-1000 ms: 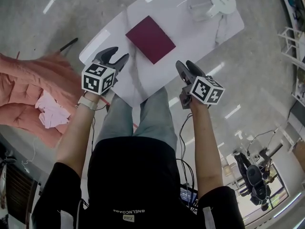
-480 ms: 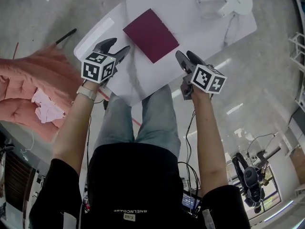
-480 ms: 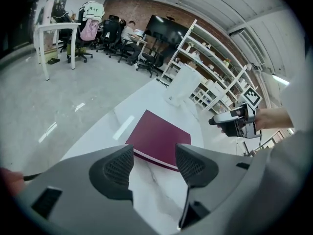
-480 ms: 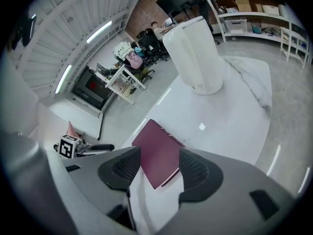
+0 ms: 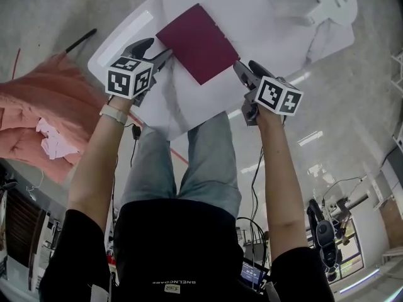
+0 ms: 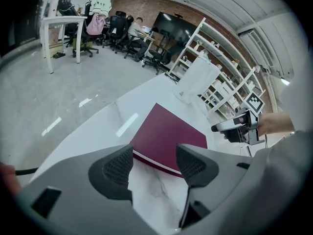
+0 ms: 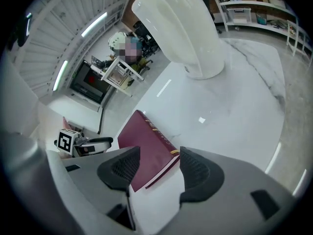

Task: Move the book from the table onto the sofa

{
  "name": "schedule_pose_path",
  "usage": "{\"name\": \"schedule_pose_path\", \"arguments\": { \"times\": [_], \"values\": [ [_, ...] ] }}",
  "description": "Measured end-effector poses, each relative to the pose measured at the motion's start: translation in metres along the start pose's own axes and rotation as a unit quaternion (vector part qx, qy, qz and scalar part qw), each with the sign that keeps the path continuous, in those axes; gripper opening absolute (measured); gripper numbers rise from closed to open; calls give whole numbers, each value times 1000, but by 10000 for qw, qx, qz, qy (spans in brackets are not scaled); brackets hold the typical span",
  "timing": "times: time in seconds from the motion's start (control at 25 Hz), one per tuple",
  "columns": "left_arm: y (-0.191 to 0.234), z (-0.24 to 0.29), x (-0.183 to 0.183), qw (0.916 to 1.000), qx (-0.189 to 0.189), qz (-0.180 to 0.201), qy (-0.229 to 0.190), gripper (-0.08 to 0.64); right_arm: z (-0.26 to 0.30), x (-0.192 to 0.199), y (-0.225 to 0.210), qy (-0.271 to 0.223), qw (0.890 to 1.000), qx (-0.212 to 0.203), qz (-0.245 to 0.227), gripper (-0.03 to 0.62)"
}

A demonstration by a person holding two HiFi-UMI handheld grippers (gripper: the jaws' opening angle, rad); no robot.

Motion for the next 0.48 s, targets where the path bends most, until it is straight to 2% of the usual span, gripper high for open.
{"name": "schedule_pose_path", "arguments": {
  "times": [0.48],
  "values": [
    [26, 34, 0, 9996, -94, -265, -18, 273, 35, 6, -30, 254, 9994, -199, 153, 252]
  ]
}}
Point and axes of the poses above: the fingertips, and each gripper's own axes: z forward along the fingers, y to its left, x out of its underside, the point moved 7 cm from there along -z, backward along the fingers, and after that the axes turned 7 degrees about -z, right-handed, at the moved point
